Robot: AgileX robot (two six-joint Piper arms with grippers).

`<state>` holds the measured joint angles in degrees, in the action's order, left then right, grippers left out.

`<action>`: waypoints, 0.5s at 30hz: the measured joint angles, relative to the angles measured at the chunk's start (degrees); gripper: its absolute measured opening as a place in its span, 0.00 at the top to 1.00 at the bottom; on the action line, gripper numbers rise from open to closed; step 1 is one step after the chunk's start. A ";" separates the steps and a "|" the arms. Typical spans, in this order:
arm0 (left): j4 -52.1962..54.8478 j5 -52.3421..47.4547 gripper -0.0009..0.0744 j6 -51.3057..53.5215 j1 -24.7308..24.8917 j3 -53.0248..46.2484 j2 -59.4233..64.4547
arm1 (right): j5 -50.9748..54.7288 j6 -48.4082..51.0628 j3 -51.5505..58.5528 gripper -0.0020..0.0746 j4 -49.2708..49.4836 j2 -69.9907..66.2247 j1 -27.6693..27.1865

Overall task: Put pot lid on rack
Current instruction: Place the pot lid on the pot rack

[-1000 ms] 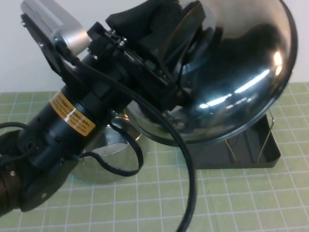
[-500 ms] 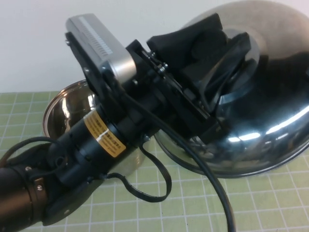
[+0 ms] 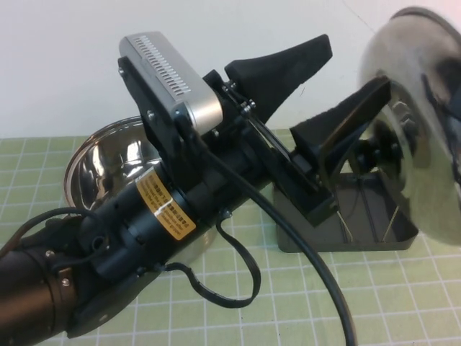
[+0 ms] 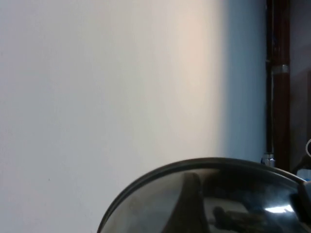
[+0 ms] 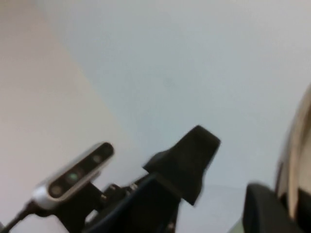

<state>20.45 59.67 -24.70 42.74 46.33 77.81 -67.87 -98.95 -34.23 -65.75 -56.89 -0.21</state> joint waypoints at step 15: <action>1.62 -39.96 0.65 0.60 0.00 0.00 -16.59 | 1.26 14.84 -6.28 0.94 8.47 -12.16 0.00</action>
<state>22.06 19.71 -24.10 42.74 46.33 61.22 -66.61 -84.11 -40.51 -57.28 -69.05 -0.21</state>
